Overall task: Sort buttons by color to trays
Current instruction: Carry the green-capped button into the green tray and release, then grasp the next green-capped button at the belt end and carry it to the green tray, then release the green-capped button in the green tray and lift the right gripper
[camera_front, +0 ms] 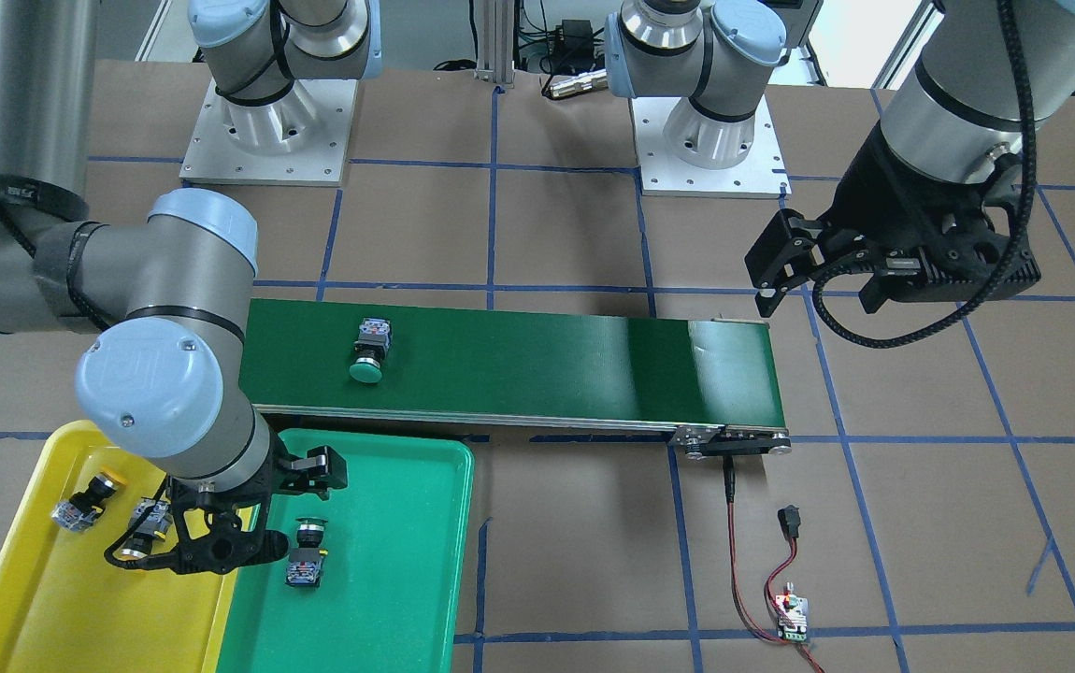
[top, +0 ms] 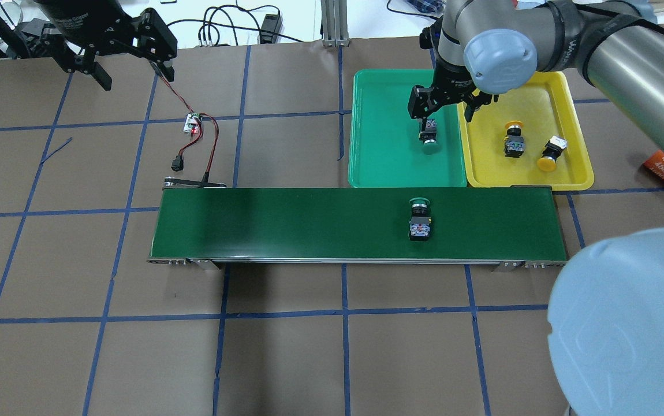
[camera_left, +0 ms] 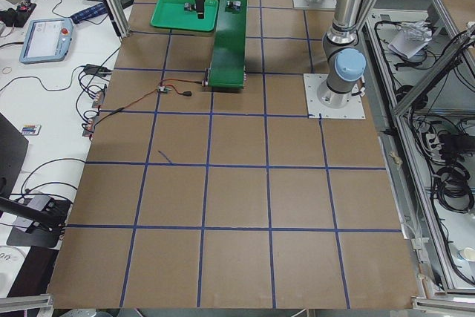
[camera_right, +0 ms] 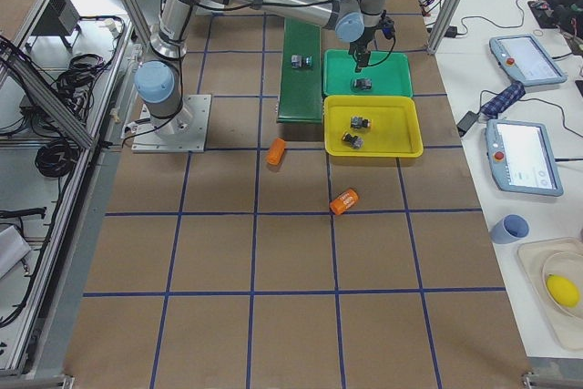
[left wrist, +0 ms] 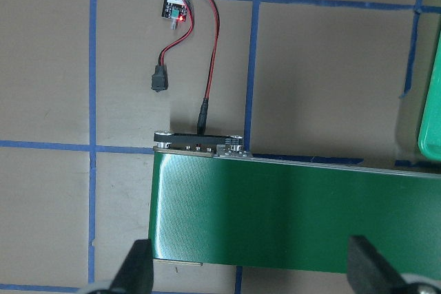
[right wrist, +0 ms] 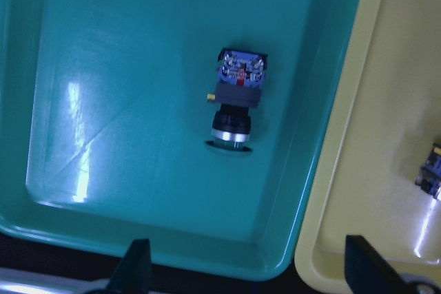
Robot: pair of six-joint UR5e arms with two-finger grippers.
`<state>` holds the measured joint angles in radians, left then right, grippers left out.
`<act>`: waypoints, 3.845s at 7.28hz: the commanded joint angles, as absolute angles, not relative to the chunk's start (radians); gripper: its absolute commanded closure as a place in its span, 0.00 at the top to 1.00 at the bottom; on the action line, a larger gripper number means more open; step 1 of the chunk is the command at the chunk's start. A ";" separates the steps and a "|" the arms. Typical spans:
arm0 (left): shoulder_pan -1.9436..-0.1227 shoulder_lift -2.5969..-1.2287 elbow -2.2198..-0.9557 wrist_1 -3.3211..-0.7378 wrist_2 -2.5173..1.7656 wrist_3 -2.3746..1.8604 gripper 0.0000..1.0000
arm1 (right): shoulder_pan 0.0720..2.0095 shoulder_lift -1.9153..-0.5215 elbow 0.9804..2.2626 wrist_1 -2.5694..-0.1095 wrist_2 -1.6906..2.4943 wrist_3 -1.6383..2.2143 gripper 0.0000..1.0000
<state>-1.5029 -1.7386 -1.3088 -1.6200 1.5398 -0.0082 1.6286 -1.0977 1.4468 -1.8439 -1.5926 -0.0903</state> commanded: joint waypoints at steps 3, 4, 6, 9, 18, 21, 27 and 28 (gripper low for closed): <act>-1.496 -1.747 -1.296 -1.620 1.539 -0.008 1.00 | 1.632 -1.359 1.869 -1.944 -1.523 -0.049 0.96; -1.496 -1.749 -1.293 -1.620 1.539 -0.009 1.00 | 1.634 -1.370 1.934 -1.986 -1.522 -0.013 0.96; -1.496 -1.747 -1.289 -1.621 1.548 -0.008 1.00 | 1.652 -1.367 1.965 -2.034 -1.523 -0.003 0.95; -1.496 -1.756 -1.295 -1.620 1.551 -0.003 1.00 | 1.657 -1.361 1.970 -2.048 -1.522 -0.011 0.40; -1.496 -1.759 -1.285 -1.620 1.549 -0.005 1.00 | 1.690 -1.014 1.345 -1.921 -1.526 -0.020 1.00; -1.496 -1.759 -1.284 -1.618 1.548 -0.005 1.00 | 1.678 -1.111 1.330 -1.779 -1.532 -0.028 1.00; -1.496 -1.755 -1.284 -1.617 1.551 -0.005 1.00 | 1.683 -1.453 1.364 -1.549 -1.531 -0.032 1.00; -1.496 -1.755 -1.282 -1.617 1.549 -0.005 1.00 | 1.681 -1.459 1.380 -1.545 -1.534 -0.035 1.00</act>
<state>-1.4957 -1.7560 -1.2837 -1.6168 1.5501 -0.0046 1.6813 -1.4468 1.3641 -1.5484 -1.5298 -0.0329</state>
